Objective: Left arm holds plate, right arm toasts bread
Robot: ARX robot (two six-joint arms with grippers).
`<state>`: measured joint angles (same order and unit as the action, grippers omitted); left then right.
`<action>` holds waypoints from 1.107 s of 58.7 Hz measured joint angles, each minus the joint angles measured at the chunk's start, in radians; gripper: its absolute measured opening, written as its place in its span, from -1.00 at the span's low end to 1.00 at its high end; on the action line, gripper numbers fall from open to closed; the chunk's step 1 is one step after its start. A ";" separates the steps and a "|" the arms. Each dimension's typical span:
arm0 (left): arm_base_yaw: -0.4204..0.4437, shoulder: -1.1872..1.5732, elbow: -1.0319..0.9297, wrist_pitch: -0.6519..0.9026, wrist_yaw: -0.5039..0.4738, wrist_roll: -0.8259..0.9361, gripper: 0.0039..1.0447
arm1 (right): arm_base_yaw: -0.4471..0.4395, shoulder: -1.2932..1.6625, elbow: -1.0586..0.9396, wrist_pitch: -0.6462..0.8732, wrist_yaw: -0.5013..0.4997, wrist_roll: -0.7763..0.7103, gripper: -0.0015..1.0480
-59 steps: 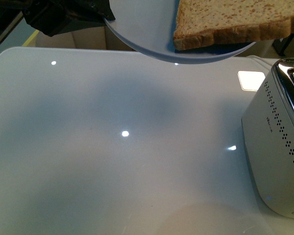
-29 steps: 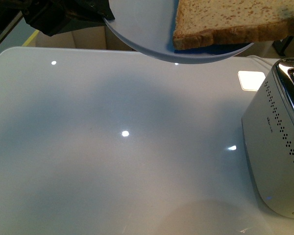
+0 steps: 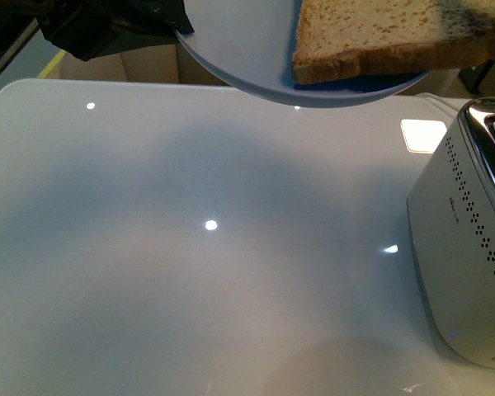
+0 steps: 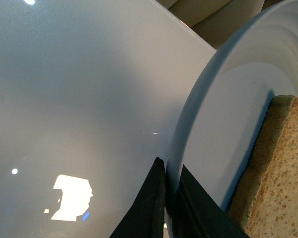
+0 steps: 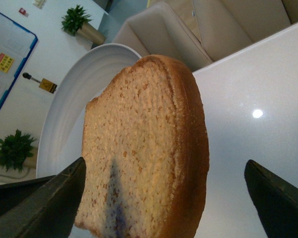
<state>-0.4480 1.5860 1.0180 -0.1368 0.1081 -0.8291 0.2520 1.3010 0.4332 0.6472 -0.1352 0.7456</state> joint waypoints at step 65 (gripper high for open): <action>0.000 0.000 0.000 0.000 0.003 -0.006 -0.94 | -0.294 -0.500 0.154 -0.462 0.021 -0.319 -0.93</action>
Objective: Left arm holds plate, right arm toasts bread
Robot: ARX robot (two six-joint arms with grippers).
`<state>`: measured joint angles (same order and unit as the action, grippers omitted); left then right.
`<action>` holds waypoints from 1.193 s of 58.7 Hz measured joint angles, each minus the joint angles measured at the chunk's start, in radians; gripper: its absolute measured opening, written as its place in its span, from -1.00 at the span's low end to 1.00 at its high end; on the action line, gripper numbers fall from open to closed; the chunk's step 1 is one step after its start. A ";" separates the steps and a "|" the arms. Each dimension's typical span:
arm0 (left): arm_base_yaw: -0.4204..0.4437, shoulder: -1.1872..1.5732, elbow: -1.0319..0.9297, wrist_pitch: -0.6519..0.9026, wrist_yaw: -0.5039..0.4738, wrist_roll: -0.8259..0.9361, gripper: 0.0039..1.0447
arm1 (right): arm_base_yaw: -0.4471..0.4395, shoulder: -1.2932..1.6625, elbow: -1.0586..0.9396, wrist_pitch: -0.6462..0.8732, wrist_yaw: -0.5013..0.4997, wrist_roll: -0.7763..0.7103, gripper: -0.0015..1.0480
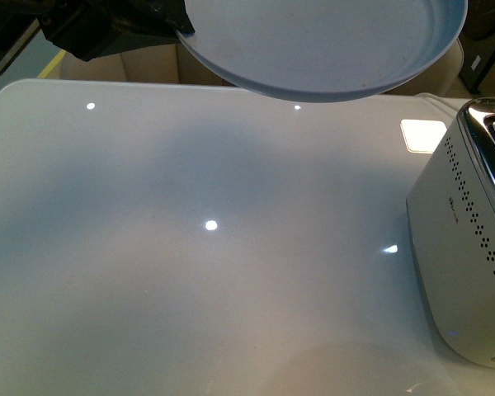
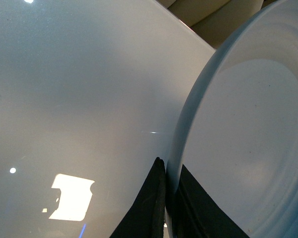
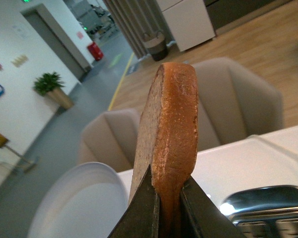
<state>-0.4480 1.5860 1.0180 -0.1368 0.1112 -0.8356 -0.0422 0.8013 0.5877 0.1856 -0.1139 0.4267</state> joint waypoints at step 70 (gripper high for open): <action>0.000 0.000 0.000 0.000 0.000 0.000 -0.94 | 0.012 0.112 -0.207 -0.052 0.160 -0.571 -0.93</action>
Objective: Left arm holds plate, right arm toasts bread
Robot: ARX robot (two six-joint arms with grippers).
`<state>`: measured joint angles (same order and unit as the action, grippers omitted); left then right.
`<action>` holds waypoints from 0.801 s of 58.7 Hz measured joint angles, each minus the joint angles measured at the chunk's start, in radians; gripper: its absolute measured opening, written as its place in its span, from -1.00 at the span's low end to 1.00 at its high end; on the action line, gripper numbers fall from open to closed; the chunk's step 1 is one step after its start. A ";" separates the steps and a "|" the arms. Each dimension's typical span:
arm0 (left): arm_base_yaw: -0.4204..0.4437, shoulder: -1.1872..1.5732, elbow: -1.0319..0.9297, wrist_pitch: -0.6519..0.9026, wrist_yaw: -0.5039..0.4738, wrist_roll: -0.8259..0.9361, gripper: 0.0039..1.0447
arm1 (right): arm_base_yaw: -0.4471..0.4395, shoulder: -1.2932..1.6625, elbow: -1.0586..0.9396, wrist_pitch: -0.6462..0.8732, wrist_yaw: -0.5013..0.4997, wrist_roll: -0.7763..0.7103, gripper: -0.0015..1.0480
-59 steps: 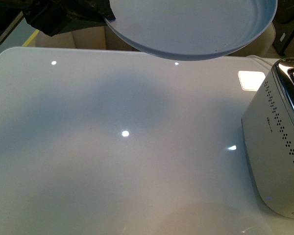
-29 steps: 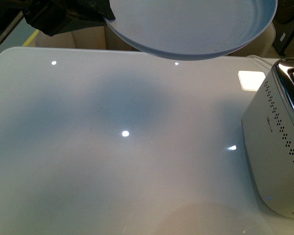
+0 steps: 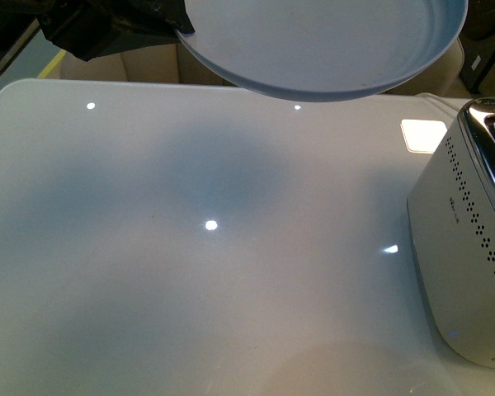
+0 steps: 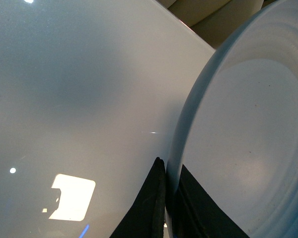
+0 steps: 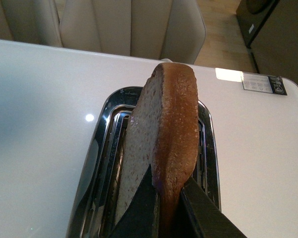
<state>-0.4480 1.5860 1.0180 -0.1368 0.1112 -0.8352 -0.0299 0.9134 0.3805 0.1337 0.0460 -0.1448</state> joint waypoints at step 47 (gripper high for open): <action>0.000 0.000 0.000 0.000 0.000 0.000 -0.94 | 0.074 0.318 -0.077 0.229 0.064 0.000 -0.93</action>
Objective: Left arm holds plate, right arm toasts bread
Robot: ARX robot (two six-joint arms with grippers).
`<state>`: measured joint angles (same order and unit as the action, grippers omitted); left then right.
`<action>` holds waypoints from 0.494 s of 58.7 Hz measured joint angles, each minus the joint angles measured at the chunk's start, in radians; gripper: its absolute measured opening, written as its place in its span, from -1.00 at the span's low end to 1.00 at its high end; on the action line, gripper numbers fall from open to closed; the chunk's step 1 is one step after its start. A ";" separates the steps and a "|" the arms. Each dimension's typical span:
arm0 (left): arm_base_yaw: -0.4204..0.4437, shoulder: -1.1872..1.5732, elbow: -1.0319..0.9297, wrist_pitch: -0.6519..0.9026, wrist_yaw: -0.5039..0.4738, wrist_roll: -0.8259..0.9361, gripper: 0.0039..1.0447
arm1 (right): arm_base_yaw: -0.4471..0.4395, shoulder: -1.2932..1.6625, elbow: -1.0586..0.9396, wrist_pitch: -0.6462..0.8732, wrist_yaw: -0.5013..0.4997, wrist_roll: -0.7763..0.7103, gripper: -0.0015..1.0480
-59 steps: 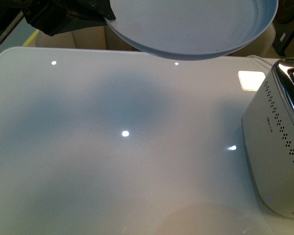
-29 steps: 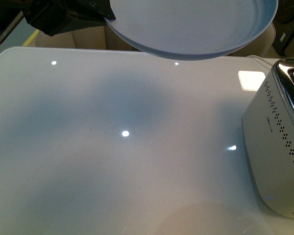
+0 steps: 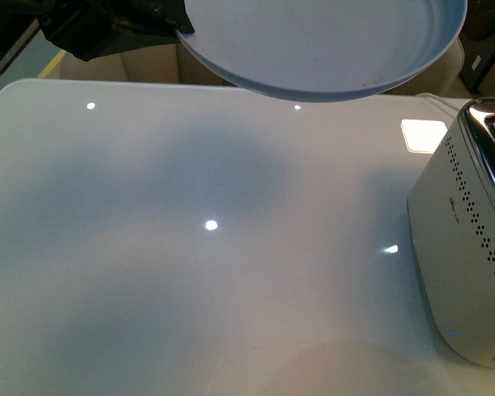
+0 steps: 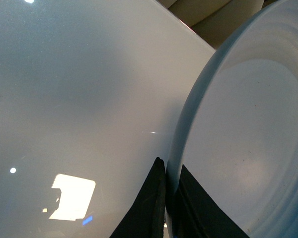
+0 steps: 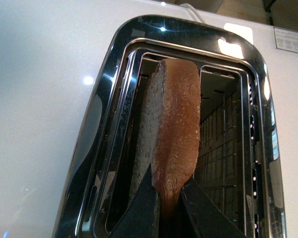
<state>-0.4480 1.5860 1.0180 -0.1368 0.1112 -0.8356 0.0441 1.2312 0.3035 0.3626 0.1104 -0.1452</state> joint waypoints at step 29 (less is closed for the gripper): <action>0.000 0.000 0.000 0.000 0.000 0.000 -0.94 | -0.007 -0.075 -0.035 -0.023 -0.006 0.032 0.12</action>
<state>-0.4480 1.5860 1.0180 -0.1368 0.1108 -0.8356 0.0368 1.1564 0.2680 0.3397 0.1043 -0.1127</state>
